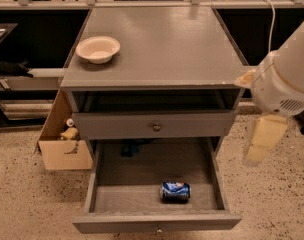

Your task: Pick pepsi can from middle drawer and place on counter

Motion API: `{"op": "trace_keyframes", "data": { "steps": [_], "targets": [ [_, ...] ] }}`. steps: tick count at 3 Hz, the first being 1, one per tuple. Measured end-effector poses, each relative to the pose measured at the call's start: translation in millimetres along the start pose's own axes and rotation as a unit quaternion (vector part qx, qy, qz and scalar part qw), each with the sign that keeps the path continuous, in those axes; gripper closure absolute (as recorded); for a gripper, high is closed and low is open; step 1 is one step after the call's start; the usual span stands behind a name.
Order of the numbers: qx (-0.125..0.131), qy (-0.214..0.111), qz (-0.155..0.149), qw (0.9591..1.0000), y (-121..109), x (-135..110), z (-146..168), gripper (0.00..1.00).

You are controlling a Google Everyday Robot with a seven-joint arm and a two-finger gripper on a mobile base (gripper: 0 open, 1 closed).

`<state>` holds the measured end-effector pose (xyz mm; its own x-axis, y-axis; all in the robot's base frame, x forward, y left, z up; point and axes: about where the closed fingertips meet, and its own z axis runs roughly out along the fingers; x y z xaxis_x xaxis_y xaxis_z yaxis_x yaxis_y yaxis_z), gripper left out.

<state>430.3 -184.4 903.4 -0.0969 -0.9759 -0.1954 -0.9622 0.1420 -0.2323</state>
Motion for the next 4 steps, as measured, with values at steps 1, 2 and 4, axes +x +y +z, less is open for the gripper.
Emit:
{"op": "trace_keyframes", "data": {
  "steps": [1,2,4],
  "targets": [
    [-0.029,-0.014,-0.024,0.9992,26.8,-15.5,59.5,0.00],
    [-0.077,-0.025,-0.019,0.9966,59.7,-32.0,140.7,0.00],
    [-0.080,-0.036,-0.041,0.9953,51.2,-34.2,192.2,0.00]
  ]
}}
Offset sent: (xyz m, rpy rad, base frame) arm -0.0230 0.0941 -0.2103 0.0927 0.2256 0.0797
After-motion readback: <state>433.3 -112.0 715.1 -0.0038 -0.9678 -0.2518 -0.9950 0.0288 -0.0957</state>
